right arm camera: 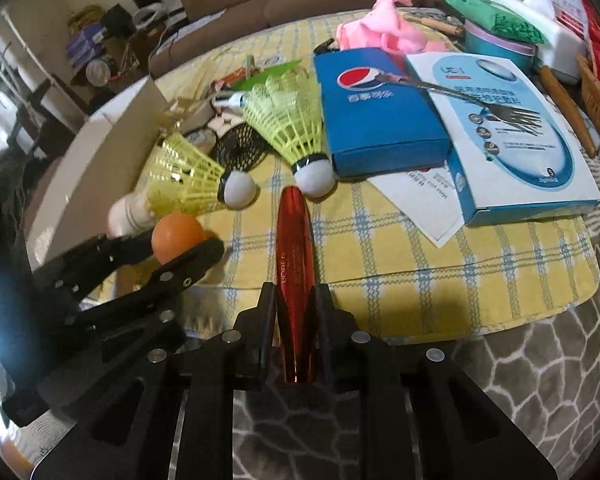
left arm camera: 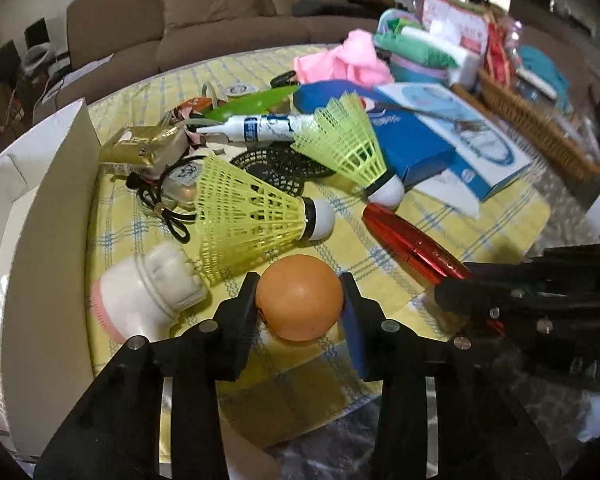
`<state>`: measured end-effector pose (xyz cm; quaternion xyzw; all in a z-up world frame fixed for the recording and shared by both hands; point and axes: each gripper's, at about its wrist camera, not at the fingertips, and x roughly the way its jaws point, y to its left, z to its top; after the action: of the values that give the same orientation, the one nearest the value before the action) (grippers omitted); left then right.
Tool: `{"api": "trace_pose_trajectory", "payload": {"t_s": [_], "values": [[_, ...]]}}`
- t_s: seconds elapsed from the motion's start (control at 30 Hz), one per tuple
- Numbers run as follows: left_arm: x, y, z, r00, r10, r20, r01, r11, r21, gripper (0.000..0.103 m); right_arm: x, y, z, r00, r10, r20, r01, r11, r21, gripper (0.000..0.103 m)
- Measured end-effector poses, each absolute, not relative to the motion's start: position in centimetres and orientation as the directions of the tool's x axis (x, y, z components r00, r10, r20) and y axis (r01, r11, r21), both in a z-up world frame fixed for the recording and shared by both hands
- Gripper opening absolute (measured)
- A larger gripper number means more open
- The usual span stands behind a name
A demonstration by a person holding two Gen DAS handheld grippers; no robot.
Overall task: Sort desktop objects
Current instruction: 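Grasp the orange ping-pong ball with the left tool while right tool holds the red tube, then carry the red tube into the white box with right tool while left tool drops the ball there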
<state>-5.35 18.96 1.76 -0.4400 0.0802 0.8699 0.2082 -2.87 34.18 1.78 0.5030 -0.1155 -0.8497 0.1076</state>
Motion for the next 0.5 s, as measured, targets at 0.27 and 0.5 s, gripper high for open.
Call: {"api": "trace_pose_trajectory", "payload": {"t_s": [0.27,0.5], "values": [[-3.0,13.5,8.7,-0.538,0.428,-0.726,-0.439,-0.878,-0.192,0.036,-1.4,35.9,3.5,-0.517,-0.439,-0.735,0.038,-0.87,0.492,0.019],[-2.1,4.3,14.5,-0.567,0.461,-0.682,-0.4,-0.879,-0.261,0.036,-0.8,34.1,6.0,-0.559,-0.419,-0.716,0.039,-0.876,0.482,0.019]]}}
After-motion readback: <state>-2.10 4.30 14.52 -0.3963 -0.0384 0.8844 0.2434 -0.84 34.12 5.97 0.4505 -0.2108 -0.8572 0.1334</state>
